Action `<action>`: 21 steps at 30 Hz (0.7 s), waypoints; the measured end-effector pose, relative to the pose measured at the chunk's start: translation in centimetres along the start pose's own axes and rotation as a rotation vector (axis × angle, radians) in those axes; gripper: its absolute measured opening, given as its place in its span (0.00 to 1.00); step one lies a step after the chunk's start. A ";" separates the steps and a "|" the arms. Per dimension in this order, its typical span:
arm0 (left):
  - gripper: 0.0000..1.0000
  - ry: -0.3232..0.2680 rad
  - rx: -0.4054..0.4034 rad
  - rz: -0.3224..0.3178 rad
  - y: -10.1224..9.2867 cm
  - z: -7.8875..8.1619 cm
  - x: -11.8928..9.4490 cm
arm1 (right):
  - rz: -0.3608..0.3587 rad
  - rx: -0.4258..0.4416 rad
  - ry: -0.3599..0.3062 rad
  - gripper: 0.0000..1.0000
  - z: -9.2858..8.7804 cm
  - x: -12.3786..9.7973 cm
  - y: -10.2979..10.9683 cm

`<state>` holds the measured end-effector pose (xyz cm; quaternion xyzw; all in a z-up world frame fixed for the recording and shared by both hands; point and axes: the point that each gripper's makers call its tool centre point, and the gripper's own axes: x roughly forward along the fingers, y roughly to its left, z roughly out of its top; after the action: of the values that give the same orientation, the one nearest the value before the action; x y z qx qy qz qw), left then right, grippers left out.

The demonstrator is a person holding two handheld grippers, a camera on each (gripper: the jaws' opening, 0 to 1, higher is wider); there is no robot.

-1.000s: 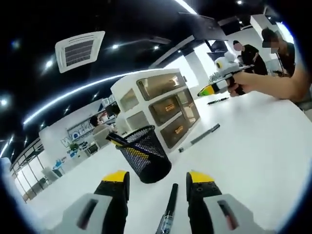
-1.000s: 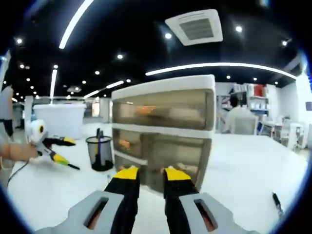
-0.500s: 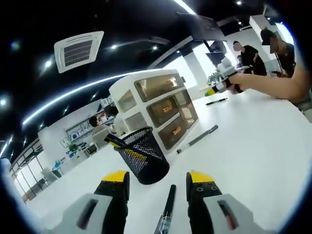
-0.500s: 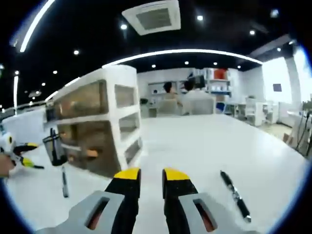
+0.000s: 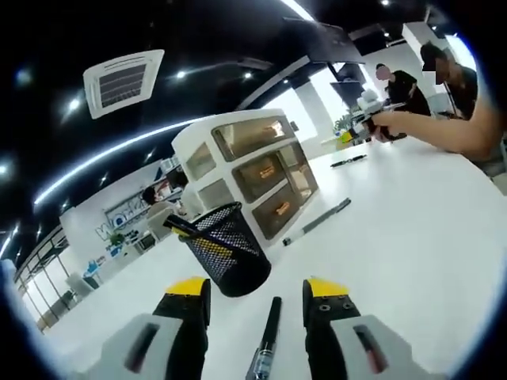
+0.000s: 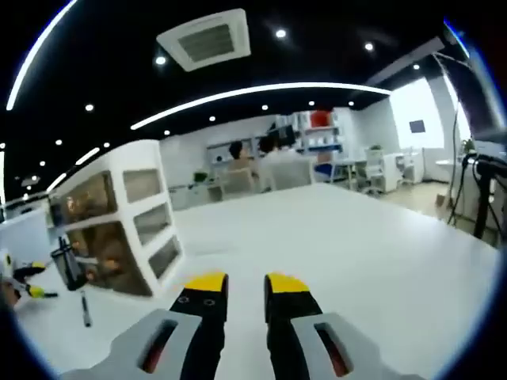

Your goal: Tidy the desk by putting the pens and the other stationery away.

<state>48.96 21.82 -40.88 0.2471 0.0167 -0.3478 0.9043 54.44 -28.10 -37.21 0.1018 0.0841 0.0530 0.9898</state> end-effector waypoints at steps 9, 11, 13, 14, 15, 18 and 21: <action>0.47 0.009 -0.025 0.007 0.4 -0.3 0.0 | 0.003 -0.107 0.523 0.21 -3.9 0.6 -3.3; 0.47 0.007 -0.020 0.008 0.4 -0.2 0.0 | 0.005 -0.151 0.619 0.22 -4.3 0.7 -3.5; 0.47 0.016 -0.003 0.008 0.1 -0.4 0.0 | 0.012 -0.194 0.702 0.23 -4.5 0.9 -3.5; 0.47 0.020 0.005 0.006 0.0 -0.5 0.0 | 0.018 -0.209 0.739 0.23 -4.4 1.3 -3.7; 0.47 0.022 0.007 0.004 -0.1 -0.5 0.0 | 0.023 -0.214 0.779 0.23 -4.5 1.6 -3.6; 0.47 0.020 0.004 0.001 -0.1 -0.4 0.0 | 0.036 -0.219 0.955 0.23 -5.9 2.0 -3.9; 0.47 0.016 0.001 0.010 0.1 -0.2 -0.2 | 0.006 -0.262 1.071 0.25 -6.8 2.4 -4.6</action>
<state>48.92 22.13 -41.01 0.2505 0.0224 -0.3413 0.9057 55.95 -31.02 -45.13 -0.0633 0.5685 0.1102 0.8128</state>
